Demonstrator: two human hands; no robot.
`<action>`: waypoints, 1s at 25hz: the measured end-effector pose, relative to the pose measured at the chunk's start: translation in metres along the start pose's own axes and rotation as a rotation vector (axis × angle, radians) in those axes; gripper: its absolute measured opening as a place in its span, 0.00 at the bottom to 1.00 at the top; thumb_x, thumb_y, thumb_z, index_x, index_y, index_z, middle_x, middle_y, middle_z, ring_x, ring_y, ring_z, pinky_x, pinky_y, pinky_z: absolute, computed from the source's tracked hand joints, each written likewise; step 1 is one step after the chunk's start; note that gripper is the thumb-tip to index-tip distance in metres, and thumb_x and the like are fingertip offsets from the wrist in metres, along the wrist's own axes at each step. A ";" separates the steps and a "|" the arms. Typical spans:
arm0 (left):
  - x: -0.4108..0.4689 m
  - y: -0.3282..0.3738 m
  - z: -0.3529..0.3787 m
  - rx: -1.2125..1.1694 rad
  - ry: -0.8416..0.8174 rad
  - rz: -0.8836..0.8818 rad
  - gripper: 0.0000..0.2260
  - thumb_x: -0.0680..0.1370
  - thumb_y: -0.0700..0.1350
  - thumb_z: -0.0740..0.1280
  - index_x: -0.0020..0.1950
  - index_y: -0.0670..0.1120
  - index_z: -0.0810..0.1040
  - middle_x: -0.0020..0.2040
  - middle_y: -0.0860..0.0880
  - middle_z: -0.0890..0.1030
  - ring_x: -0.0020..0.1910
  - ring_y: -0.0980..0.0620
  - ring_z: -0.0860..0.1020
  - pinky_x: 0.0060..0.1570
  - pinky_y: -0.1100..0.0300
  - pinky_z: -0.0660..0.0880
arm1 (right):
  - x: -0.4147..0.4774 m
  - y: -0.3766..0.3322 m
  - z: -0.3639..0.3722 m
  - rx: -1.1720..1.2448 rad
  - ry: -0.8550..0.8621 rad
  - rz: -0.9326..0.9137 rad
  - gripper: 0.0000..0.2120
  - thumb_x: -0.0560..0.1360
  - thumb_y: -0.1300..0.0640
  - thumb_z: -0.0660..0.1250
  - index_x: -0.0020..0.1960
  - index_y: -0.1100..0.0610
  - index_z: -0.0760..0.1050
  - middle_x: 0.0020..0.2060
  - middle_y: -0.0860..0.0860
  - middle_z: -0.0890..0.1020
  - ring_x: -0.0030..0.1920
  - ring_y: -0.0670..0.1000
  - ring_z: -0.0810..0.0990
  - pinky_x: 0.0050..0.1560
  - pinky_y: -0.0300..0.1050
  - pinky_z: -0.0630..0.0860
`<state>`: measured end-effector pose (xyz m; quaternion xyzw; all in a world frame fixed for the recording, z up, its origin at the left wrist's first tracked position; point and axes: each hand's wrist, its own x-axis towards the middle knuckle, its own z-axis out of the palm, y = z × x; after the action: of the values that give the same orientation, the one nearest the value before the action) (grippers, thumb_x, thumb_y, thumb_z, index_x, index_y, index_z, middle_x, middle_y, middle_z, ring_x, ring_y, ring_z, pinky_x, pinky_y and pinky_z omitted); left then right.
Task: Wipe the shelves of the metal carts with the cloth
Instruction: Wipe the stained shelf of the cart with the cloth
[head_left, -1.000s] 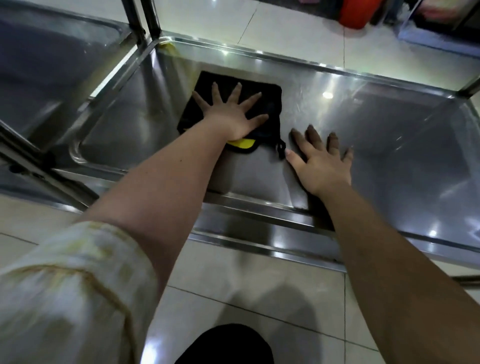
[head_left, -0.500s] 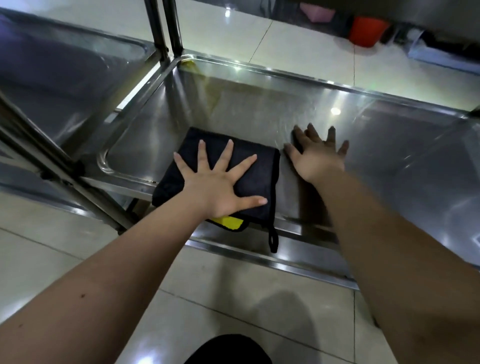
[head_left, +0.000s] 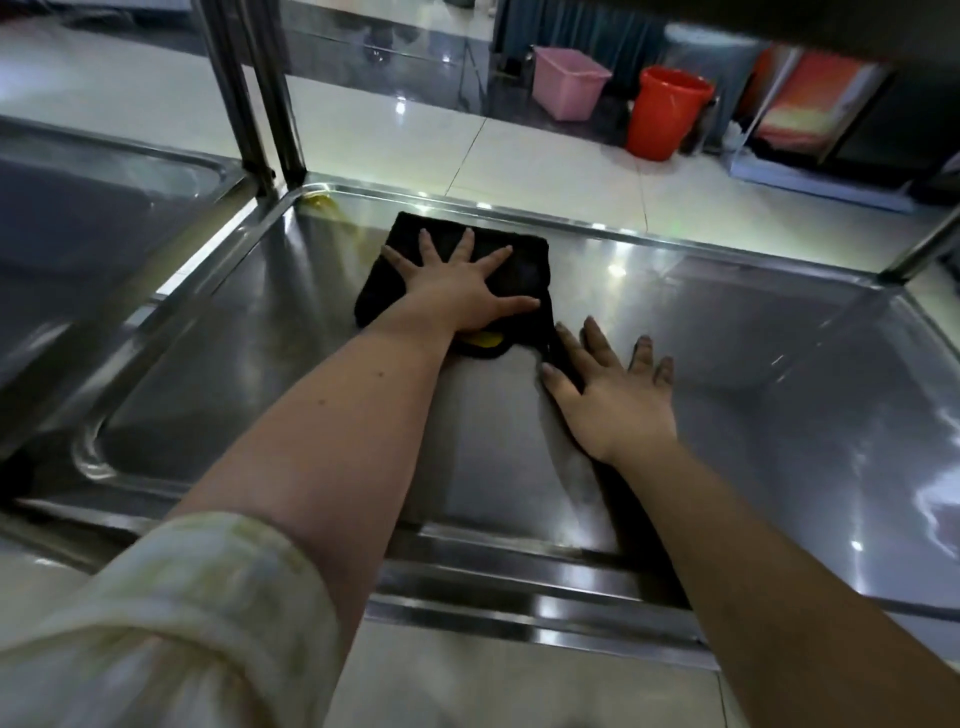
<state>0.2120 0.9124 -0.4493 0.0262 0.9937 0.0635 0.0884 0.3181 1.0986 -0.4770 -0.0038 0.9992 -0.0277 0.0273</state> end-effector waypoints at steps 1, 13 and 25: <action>0.010 0.004 -0.002 0.005 0.001 0.002 0.42 0.64 0.82 0.50 0.75 0.70 0.44 0.80 0.53 0.42 0.76 0.33 0.36 0.61 0.21 0.36 | 0.000 0.000 0.000 0.004 0.006 -0.005 0.29 0.77 0.31 0.41 0.77 0.34 0.41 0.78 0.41 0.43 0.77 0.64 0.40 0.74 0.65 0.38; -0.076 -0.023 0.012 0.047 -0.035 0.060 0.39 0.66 0.81 0.46 0.75 0.71 0.41 0.80 0.55 0.39 0.76 0.36 0.35 0.63 0.23 0.35 | 0.000 0.003 -0.004 0.018 -0.023 0.007 0.29 0.77 0.31 0.43 0.76 0.33 0.43 0.78 0.41 0.44 0.77 0.64 0.40 0.74 0.65 0.37; -0.218 -0.067 0.026 0.045 -0.106 -0.066 0.40 0.65 0.81 0.47 0.72 0.73 0.34 0.77 0.58 0.32 0.75 0.38 0.31 0.65 0.26 0.33 | -0.033 -0.087 -0.016 0.146 -0.067 -0.104 0.25 0.82 0.44 0.47 0.78 0.39 0.47 0.79 0.44 0.47 0.75 0.70 0.40 0.73 0.67 0.36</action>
<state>0.4284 0.8354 -0.4463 -0.0010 0.9891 0.0369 0.1422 0.3507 1.0131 -0.4542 -0.0548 0.9915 -0.1016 0.0597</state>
